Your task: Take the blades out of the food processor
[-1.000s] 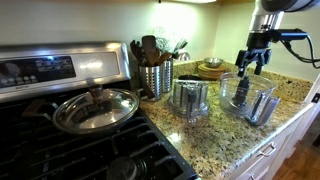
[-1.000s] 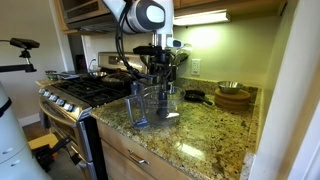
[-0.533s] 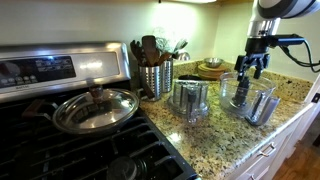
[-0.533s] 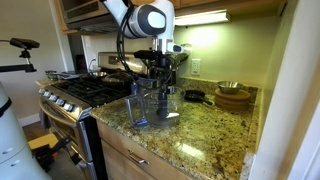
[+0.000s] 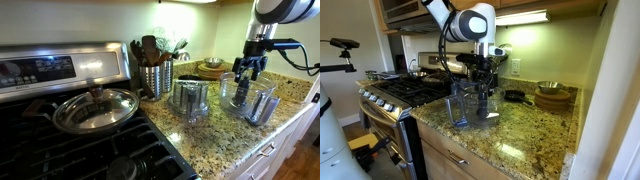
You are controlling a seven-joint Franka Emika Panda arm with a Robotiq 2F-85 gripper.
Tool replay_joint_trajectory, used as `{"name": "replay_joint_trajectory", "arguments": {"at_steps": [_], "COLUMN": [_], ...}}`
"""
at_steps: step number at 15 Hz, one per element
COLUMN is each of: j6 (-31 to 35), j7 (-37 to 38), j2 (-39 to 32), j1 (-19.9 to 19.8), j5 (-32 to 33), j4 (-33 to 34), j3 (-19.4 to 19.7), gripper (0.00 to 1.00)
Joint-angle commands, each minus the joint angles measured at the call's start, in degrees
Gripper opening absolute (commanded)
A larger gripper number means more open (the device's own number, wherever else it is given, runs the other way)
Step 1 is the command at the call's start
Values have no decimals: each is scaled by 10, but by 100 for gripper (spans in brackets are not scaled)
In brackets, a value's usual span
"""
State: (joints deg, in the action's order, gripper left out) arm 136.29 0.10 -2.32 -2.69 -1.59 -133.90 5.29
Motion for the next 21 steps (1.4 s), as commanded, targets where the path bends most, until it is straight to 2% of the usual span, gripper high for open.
{"name": "replay_joint_trajectory", "arguments": {"at_steps": [1, 2, 3, 4, 6, 8, 9, 11, 12, 13, 14, 15, 18, 21], "j6": [5, 6, 6, 10, 12, 12, 13, 13, 12, 12, 13, 11, 9, 0], "j7": [-1, -2, -1, -4, -6, -7, -7, -7, -4, -2, -1, 2, 10, 24], "j2": [-4, -5, -6, -9, -17, -22, -25, -31, -31, -32, -29, -27, -12, -2], "j1": [-10, -12, -12, -13, -14, -14, -14, -15, -15, -15, -14, -14, -12, -9], "j5": [-16, -20, -22, -25, -32, -37, -38, -38, -36, -35, -33, -31, -22, -6], "j4": [3, 3, 4, 5, 9, 10, 11, 15, 15, 15, 13, 12, 5, 2], "j3": [-1, -1, -1, -1, -1, -1, -1, 0, 0, 0, 0, 0, 0, 0], "gripper": [100, 98, 84, 78, 72, 72, 76, 75, 56, 49, 48, 42, 21, 21]}}
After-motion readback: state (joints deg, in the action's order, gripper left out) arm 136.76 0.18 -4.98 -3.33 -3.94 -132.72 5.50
